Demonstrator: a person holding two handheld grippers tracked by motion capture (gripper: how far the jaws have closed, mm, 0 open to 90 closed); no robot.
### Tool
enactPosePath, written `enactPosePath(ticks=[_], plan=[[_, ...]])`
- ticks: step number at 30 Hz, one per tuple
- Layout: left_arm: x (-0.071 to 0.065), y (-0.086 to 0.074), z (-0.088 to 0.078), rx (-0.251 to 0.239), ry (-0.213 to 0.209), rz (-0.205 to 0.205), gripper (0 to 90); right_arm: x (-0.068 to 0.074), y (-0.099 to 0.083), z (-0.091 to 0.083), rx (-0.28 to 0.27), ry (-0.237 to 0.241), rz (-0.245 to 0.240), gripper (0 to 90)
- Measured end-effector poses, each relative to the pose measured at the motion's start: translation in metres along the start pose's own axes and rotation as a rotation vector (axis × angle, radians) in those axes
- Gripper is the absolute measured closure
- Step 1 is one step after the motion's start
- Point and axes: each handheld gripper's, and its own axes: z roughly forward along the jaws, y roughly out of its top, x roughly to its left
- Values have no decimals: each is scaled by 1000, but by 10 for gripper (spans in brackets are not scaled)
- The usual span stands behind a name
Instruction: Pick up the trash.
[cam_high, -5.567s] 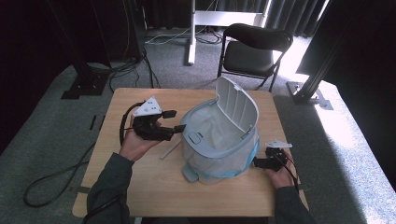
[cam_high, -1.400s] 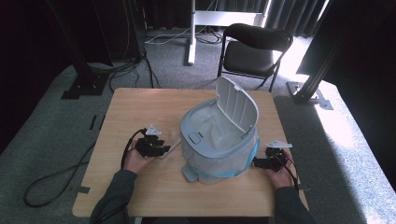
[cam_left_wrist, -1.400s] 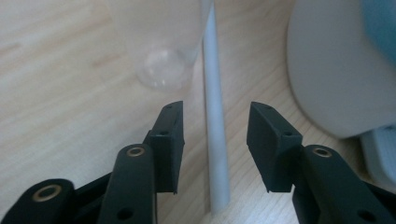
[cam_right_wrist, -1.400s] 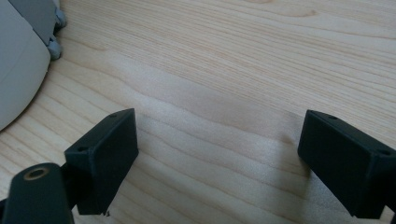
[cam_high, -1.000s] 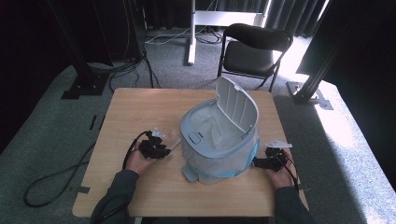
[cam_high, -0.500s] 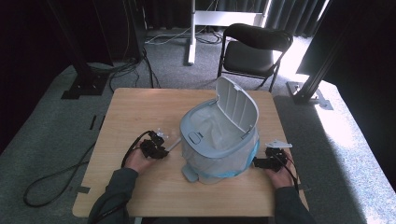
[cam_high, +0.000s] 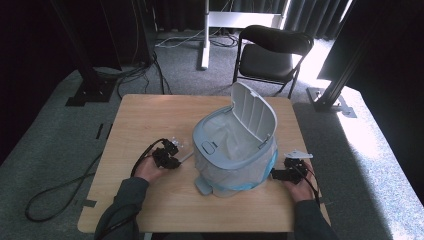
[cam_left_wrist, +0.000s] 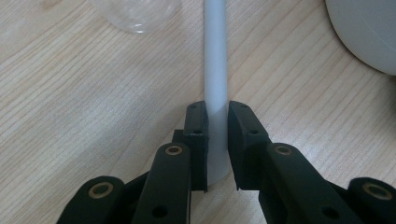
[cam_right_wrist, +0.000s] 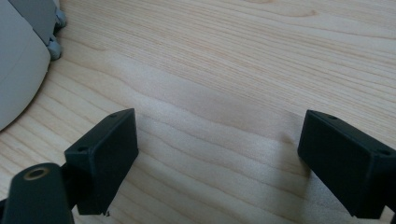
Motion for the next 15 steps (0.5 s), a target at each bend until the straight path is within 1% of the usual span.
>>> enactPosePath(ticks=[2, 6, 11, 13, 15], plan=[[1, -2, 0, -16, -10, -10, 788, 0, 0, 0, 0, 0, 0, 112], [2, -7, -2, -63, -20, -30, 790, 0, 0, 0, 0, 0, 0, 112], [1, -10, -13, -109, -4, -27, 791, 0, 0, 0, 0, 0, 0, 112], [2, -10, -18, -127, -9, -28, 792, 0, 0, 0, 0, 0, 0, 112], [2, -10, -23, -152, -12, -38, 791, 0, 0, 0, 0, 0, 0, 112]])
